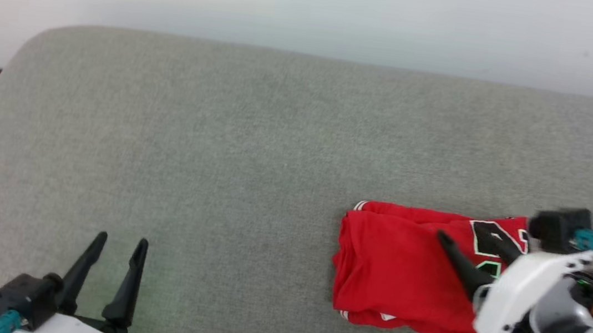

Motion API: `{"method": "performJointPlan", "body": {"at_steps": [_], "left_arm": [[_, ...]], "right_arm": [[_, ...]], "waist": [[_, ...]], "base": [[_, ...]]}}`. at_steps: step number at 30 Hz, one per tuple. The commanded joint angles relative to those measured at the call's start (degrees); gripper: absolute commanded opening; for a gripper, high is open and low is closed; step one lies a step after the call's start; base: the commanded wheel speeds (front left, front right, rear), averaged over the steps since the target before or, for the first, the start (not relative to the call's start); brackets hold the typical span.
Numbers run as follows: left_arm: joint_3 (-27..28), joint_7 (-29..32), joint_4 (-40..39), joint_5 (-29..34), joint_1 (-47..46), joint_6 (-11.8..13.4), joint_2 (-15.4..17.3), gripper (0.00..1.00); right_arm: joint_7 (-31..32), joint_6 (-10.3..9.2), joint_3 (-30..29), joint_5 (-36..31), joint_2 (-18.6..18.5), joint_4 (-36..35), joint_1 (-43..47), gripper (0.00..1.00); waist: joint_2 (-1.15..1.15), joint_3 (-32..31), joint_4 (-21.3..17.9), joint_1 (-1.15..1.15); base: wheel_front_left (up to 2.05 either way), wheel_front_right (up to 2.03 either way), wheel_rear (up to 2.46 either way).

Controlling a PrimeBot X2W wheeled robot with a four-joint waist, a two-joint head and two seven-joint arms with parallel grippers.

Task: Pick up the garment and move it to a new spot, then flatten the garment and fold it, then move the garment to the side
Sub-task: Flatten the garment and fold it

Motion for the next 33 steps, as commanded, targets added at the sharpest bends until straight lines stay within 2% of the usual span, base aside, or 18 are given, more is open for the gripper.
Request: {"method": "performJointPlan", "body": {"at_steps": [1, 8, 13, 19, 26, 33], "left_arm": [[-0.09, 0.05, 0.24, 0.29, 0.75, 0.14, -0.28, 1.00], [0.35, 0.05, 2.05, 0.70, 2.41, 0.14, -0.94, 1.00], [1.70, 0.05, 2.60, 1.27, 3.33, 0.14, -1.43, 1.00], [4.58, 0.05, 1.02, 2.06, 4.92, 0.14, -2.95, 1.00], [7.11, 0.05, -2.49, 4.14, 8.19, 0.14, -3.99, 1.00], [8.04, 0.05, -6.51, 5.10, 12.05, 0.14, -4.80, 1.00]], "right_arm": [[-1.55, -0.10, -0.88, 0.16, -0.68, 0.67, 0.89, 1.00], [-15.13, -0.10, -1.73, -1.61, -1.94, 8.05, 2.46, 1.00], [-25.80, -0.10, -2.38, -5.34, -1.40, 13.09, 2.13, 1.00], [-35.83, -0.10, -5.58, -9.71, 0.32, 15.65, 4.11, 1.00], [-40.50, -0.10, -8.48, -12.32, 2.26, 14.19, 7.79, 1.00], [-41.24, -0.10, -12.30, -12.58, 2.67, 9.12, 14.98, 1.00]], "waist": [[0.00, -2.05, -1.59, 0.00], [0.00, -4.11, -3.58, 0.00], [0.00, -4.81, -4.49, 0.00], [0.00, -5.99, -4.20, 0.00], [0.00, -7.66, -3.18, 0.00], [0.00, -8.65, -1.62, 0.00]], "base": [[0.00, 0.00, 0.00], [0.00, 0.00, 0.00], [0.00, 0.00, 0.00], [0.00, 0.00, 0.00], [0.00, 0.00, 0.00], [0.00, 0.00, 0.00]]}}
